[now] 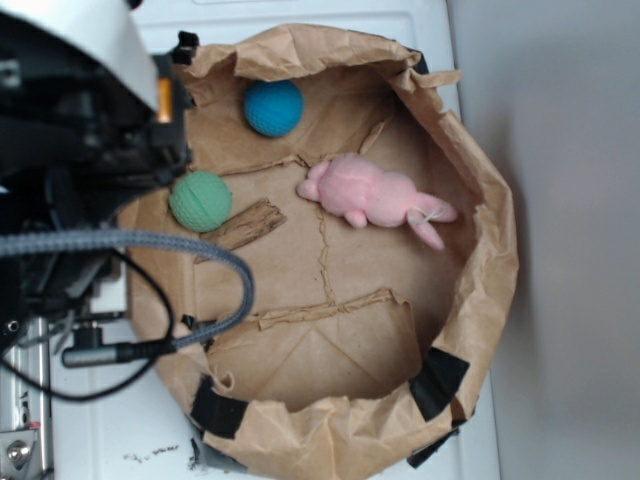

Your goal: Grab the wood chip.

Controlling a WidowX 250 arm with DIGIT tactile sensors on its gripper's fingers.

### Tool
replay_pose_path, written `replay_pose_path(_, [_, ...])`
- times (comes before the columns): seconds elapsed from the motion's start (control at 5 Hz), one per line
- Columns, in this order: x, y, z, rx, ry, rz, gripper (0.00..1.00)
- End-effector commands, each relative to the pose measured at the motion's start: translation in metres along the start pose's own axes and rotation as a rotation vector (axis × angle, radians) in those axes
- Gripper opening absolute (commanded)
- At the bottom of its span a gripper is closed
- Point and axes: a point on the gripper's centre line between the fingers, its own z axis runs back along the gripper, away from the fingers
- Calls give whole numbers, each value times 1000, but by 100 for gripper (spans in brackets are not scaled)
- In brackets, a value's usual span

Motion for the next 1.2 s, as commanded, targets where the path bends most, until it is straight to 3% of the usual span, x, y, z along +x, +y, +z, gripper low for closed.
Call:
replay_pose_path(0.0, [6, 3, 12, 6, -48, 4, 100])
replay_pose_path(0.4, [33, 10, -26, 24, -125, 31, 100])
replay_pose_path(0.6, [31, 11, -47, 57, -140, 33, 100])
replay_pose_path(1.0, [64, 24, -88, 119, -143, 119, 100])
